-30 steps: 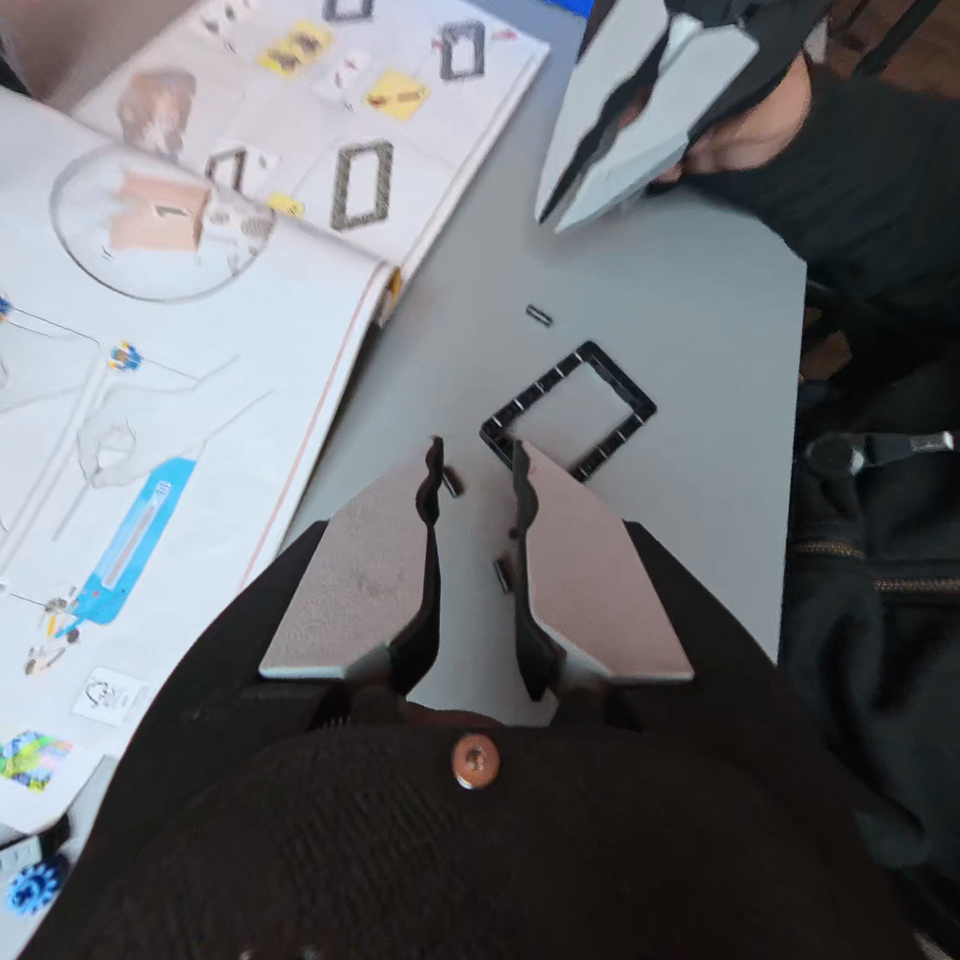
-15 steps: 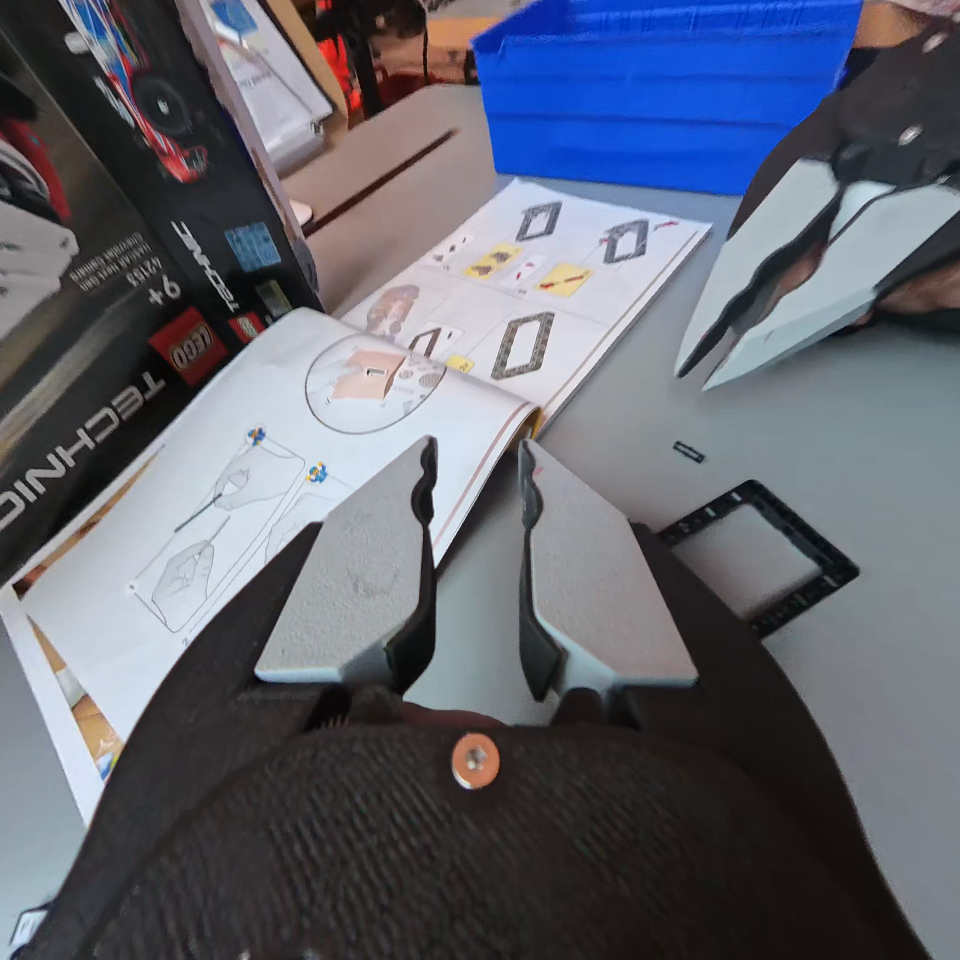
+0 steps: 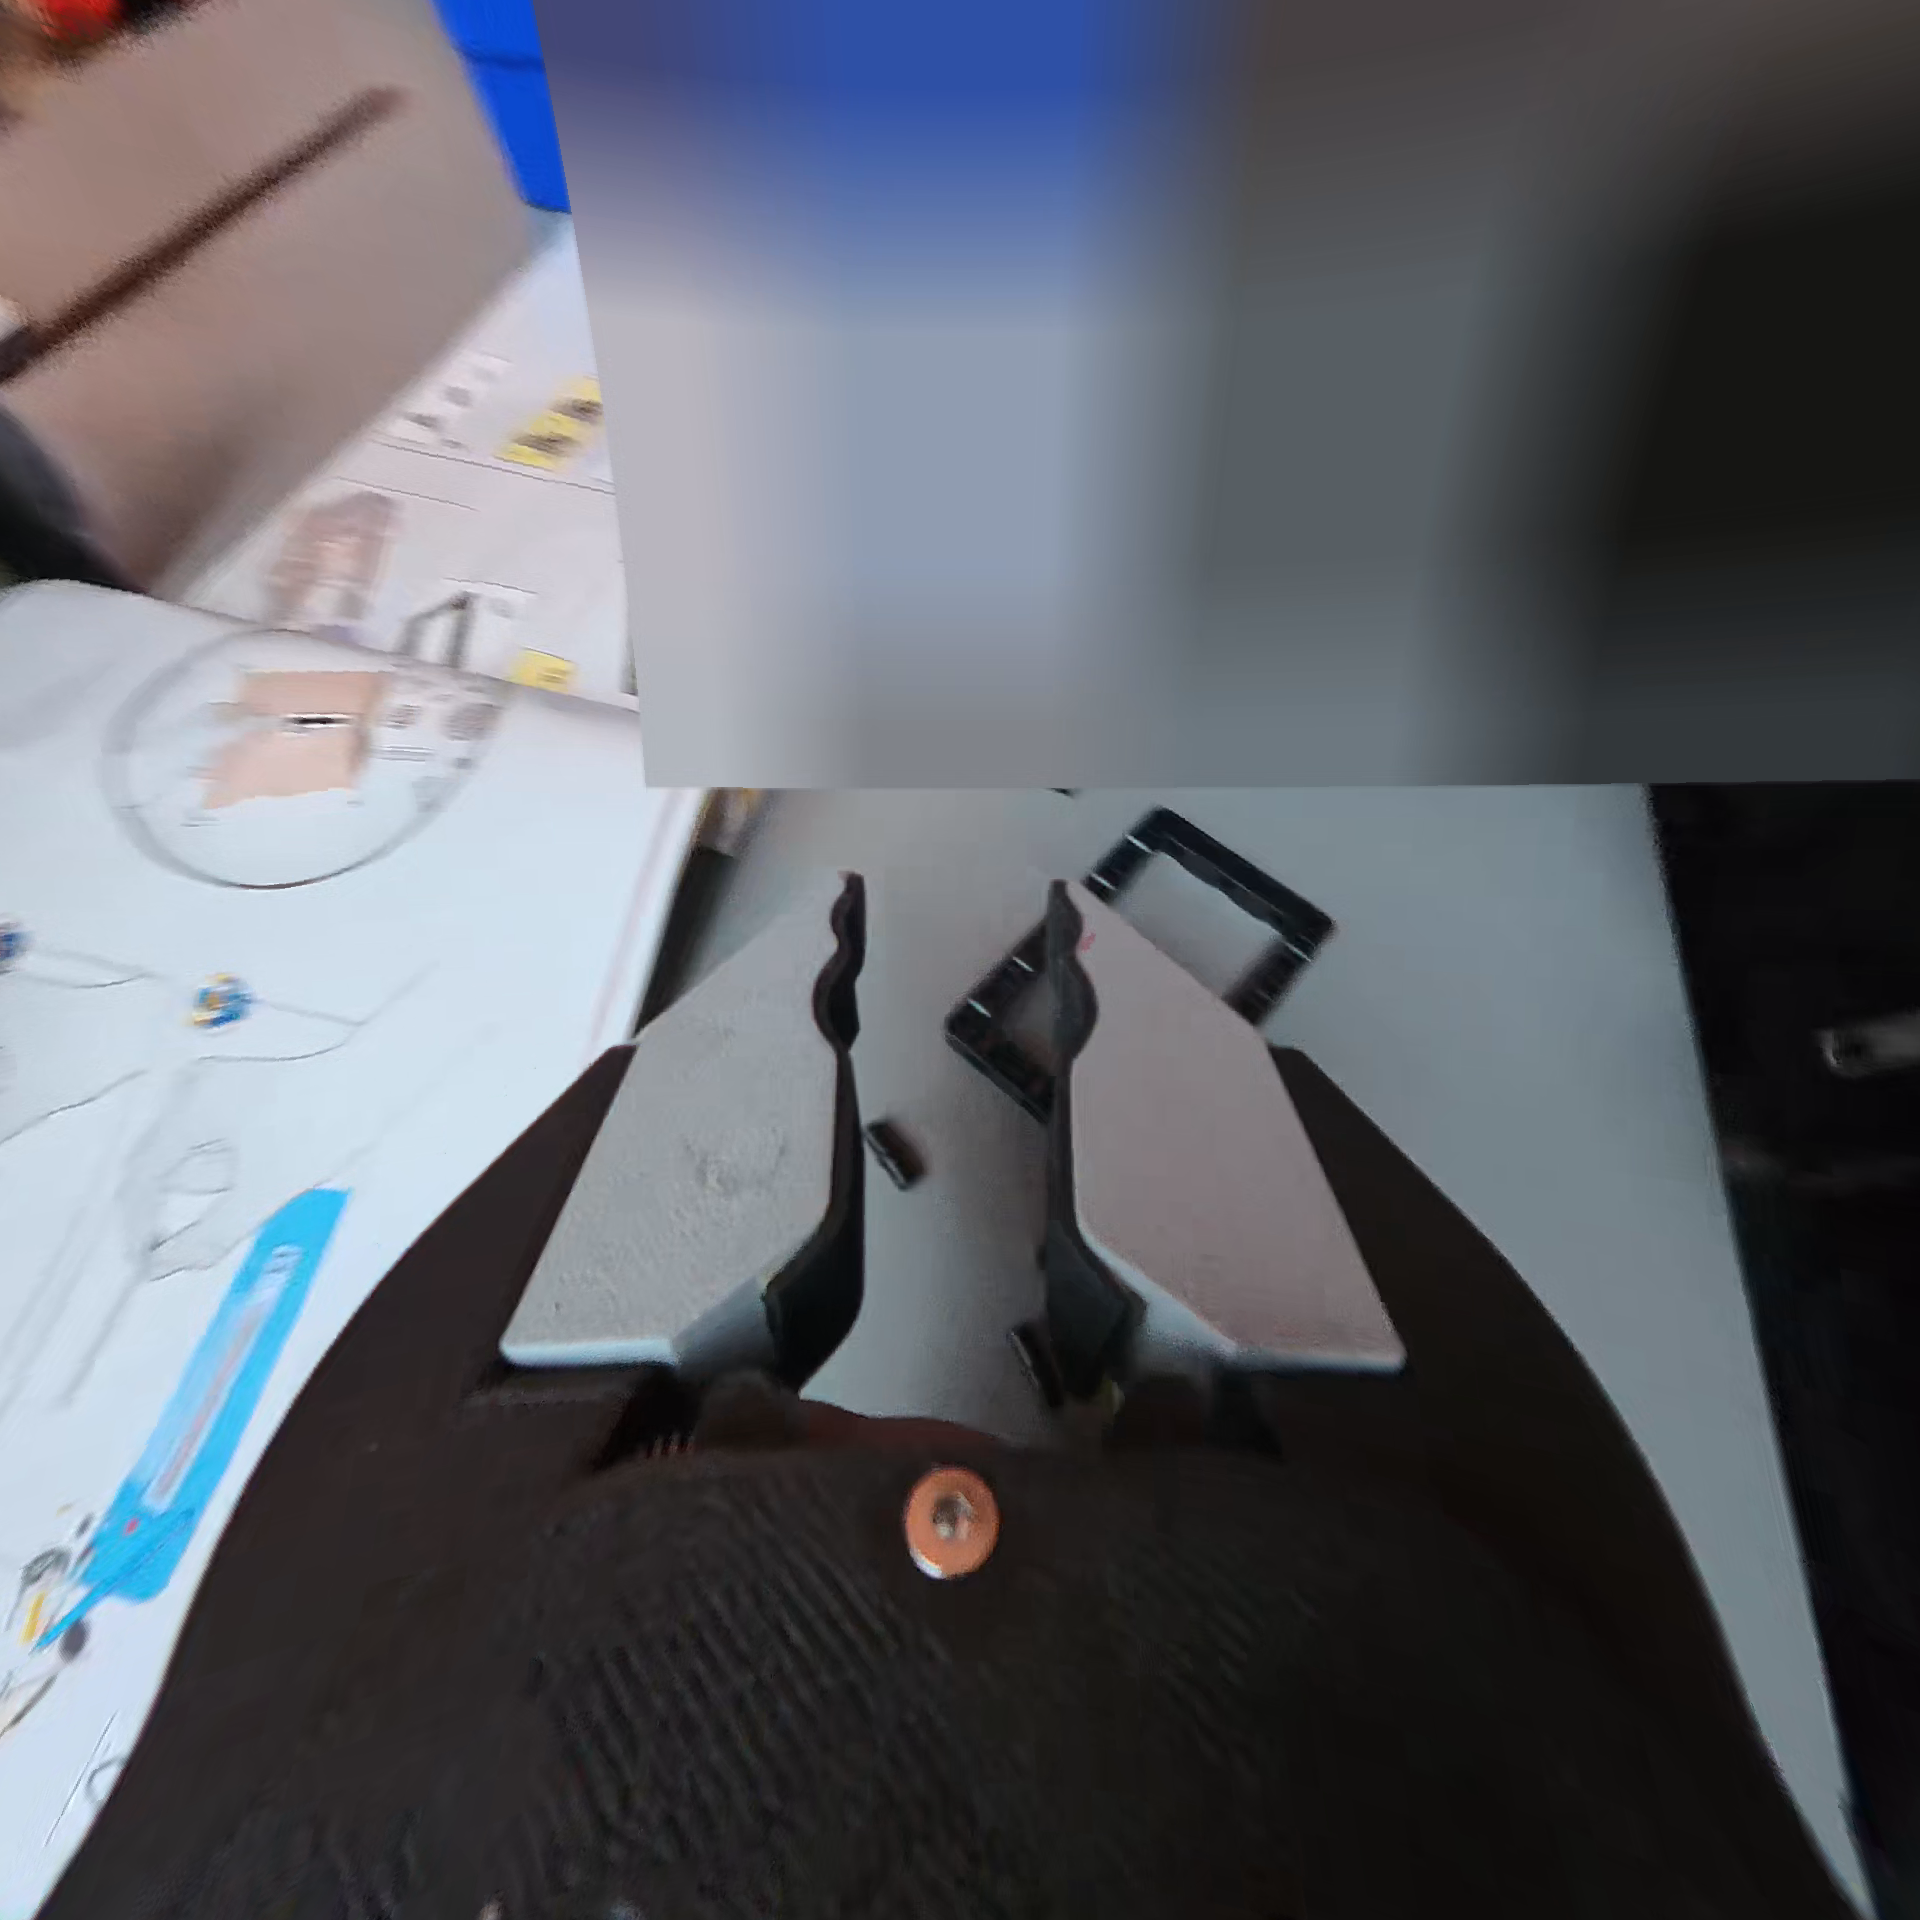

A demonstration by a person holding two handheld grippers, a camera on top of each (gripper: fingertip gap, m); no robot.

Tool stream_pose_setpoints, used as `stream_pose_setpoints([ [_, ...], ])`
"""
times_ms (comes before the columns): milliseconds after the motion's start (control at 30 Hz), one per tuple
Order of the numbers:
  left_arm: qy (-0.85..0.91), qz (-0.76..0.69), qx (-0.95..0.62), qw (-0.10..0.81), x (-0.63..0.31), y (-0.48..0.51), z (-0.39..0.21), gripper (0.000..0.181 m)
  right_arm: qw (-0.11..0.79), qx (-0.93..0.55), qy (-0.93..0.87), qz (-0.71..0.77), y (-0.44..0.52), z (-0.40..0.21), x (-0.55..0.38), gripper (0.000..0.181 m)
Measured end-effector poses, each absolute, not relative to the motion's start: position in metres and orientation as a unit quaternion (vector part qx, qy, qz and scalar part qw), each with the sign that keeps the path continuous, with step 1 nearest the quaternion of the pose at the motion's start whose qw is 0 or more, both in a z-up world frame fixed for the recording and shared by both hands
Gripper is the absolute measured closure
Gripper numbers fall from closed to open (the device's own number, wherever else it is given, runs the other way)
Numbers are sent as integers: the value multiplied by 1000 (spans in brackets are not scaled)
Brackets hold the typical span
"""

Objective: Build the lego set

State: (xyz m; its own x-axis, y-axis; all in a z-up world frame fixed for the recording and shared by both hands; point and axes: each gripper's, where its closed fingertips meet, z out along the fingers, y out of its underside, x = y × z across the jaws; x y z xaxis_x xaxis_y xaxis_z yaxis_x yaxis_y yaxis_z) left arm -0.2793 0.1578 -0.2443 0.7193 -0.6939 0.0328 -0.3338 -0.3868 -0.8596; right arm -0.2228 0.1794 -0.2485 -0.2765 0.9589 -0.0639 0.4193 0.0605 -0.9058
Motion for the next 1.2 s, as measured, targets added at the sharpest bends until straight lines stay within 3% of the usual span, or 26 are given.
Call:
stream_pose_setpoints([
  [167,421,-169,-784,423,-285,125,-258,120,297,-506,-691,422,185,-256,-214,166],
  [300,459,-189,-762,415,-280,106,-254,109,291,-467,-722,420,185,-257,-201,164],
  [433,523,-148,-754,370,-275,108,-262,96,214,-450,-756,425,179,-269,-197,153],
  [633,546,-138,-773,293,-273,125,-286,103,201,-403,-818,356,187,-280,-217,155],
  [800,536,-146,-780,288,-274,123,-293,124,172,-370,-844,348,185,-292,-229,154],
  [1000,489,-134,-805,307,-267,118,-293,124,177,-368,-838,363,179,-296,-229,176],
  [1200,408,-137,-856,288,-264,123,-296,123,206,-393,-826,346,184,-296,-231,176],
])
